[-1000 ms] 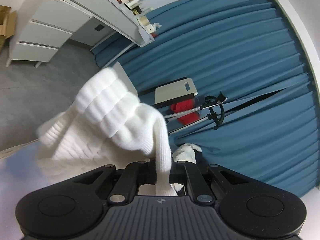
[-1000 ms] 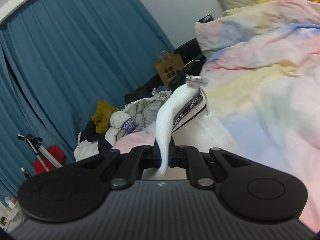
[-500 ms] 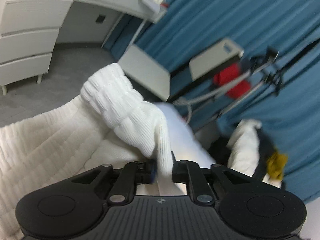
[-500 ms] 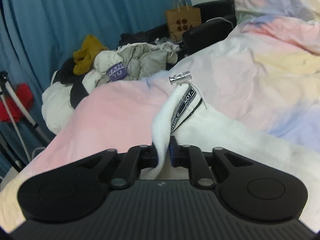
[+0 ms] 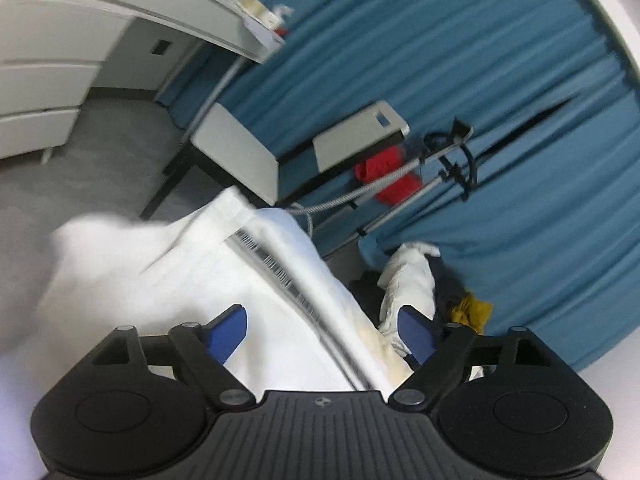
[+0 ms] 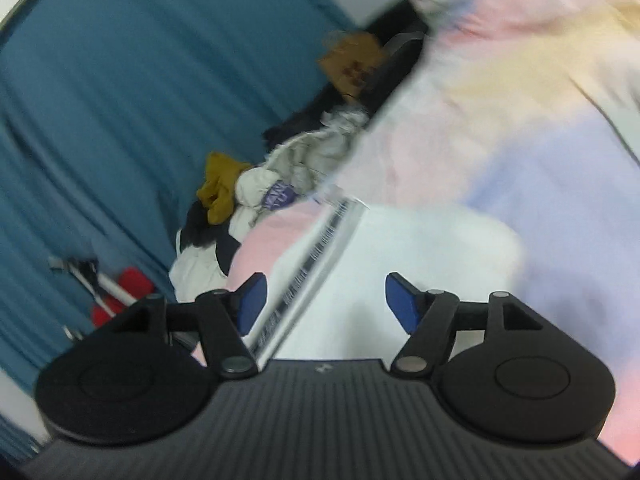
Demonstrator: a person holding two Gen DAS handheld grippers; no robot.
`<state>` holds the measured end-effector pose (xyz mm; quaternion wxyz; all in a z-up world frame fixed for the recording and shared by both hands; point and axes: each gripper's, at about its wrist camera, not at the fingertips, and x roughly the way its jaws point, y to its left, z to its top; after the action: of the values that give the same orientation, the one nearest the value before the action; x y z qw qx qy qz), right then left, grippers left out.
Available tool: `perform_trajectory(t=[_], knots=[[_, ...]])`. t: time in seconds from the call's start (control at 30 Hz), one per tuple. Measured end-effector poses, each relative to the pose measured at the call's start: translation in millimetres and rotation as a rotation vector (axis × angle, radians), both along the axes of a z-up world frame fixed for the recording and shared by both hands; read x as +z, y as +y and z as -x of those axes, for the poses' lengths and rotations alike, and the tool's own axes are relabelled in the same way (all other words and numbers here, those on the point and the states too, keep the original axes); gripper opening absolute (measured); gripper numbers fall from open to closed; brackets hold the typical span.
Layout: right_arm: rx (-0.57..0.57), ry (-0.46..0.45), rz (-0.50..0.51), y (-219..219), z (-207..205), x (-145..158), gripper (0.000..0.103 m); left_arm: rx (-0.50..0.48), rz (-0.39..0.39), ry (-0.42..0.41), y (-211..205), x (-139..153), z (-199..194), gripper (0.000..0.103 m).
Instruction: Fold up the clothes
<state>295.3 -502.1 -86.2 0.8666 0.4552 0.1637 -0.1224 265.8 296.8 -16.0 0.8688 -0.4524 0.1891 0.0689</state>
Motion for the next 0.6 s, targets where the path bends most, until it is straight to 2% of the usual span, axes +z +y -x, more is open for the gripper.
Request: perform_trajectory(t=[0.03, 0.13, 0.23, 0.33, 0.4, 0.6], knots=[[0.001, 0.003, -0.038, -1.6, 11.3, -3.7, 0.069, 0.013, 0.032, -0.002, -2.8, -8.2, 20.5, 0.091], [-0.004, 0.008, -0.124, -6.7, 42.1, -13.8, 0.069, 0.029, 0.116, -0.008, -14.8, -35.6, 69.6, 0.092], [0.021, 0.04, -0.259, -12.8, 55.6, -32.2, 0.068, 0.031, 0.192, 0.032, -23.1, -61.5, 89.2, 0.093], [0.12, 0.084, -0.414, -12.1, 45.3, -62.9, 0.068, 0.034, 0.269, 0.055, -23.6, -82.8, 88.0, 0.093], [0.159, 0.107, -0.466, -9.6, 33.4, -78.9, 0.068, 0.039, 0.298, 0.061, -22.2, -95.7, 81.0, 0.093], [0.199, -0.002, -0.522, -7.5, -8.5, -96.5, 0.068, 0.055, 0.32, 0.013, -7.8, -117.8, 48.2, 0.09]])
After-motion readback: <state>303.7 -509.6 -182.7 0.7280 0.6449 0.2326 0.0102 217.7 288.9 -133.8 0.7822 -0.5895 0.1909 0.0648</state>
